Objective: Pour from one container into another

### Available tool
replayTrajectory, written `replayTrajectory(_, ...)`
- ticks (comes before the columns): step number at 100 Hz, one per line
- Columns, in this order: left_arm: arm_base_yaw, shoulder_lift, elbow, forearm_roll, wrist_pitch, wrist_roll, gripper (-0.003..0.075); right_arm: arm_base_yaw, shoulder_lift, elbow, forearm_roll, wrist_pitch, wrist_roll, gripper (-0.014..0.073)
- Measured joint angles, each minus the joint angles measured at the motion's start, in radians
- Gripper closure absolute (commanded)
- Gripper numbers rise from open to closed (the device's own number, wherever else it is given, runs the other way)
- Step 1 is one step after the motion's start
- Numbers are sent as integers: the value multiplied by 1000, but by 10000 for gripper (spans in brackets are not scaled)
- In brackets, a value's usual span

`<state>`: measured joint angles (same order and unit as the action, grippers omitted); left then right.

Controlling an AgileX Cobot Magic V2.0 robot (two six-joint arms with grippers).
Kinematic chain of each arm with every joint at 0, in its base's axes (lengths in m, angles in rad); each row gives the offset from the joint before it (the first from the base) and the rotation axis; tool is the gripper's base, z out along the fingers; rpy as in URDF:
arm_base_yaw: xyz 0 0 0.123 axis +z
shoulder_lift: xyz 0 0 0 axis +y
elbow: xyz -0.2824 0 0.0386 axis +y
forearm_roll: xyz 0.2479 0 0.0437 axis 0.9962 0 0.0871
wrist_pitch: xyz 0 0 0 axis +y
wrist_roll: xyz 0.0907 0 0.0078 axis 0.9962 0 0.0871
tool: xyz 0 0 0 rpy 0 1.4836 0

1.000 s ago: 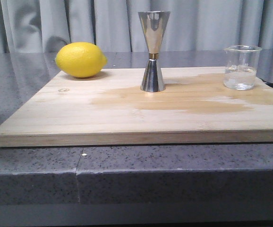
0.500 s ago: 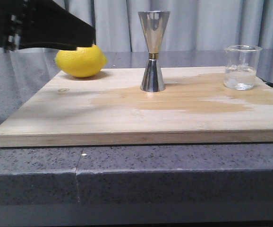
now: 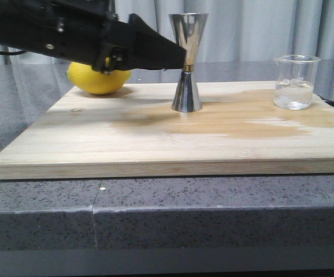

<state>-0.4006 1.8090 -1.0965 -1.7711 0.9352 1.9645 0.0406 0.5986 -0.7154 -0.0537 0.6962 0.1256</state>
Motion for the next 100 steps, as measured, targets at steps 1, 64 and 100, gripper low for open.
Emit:
replayTrajectory(1,-2,4,-4,0,2,0,280,0,0,0,0,0,0,-30)
replayTrajectory(64,-50,101,-167,0,44,4,306,0,0,0,0,0,0,-30)
replayTrajectory(100,-50,101,-167,0,32,4,458,0,0,0,2,0,0,-30)
